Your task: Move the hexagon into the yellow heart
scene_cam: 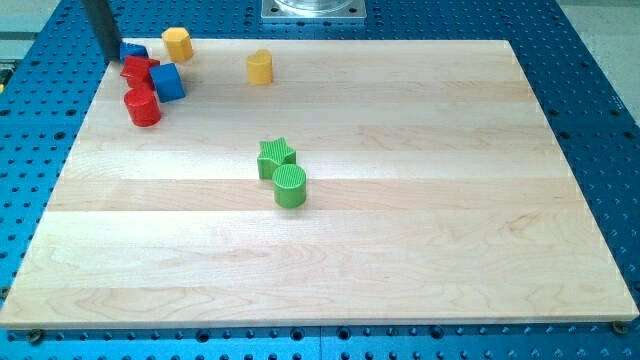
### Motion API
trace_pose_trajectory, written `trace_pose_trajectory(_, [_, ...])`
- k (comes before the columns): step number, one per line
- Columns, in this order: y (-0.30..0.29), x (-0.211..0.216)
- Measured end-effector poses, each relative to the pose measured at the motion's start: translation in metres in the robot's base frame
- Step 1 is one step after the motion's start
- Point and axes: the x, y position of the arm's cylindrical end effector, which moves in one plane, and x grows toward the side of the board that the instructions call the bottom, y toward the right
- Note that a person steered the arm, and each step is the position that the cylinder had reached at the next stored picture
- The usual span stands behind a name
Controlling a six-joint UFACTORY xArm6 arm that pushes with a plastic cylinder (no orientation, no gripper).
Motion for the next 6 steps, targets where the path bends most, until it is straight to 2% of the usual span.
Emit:
trace_pose_trajectory(1, [0.02, -0.014])
trace_pose_trajectory(3, [0.192, 0.005])
trace_pose_trajectory(4, [0.189, 0.004])
trace_pose_trajectory(5, [0.208, 0.06])
trace_pose_trajectory(6, [0.185, 0.033])
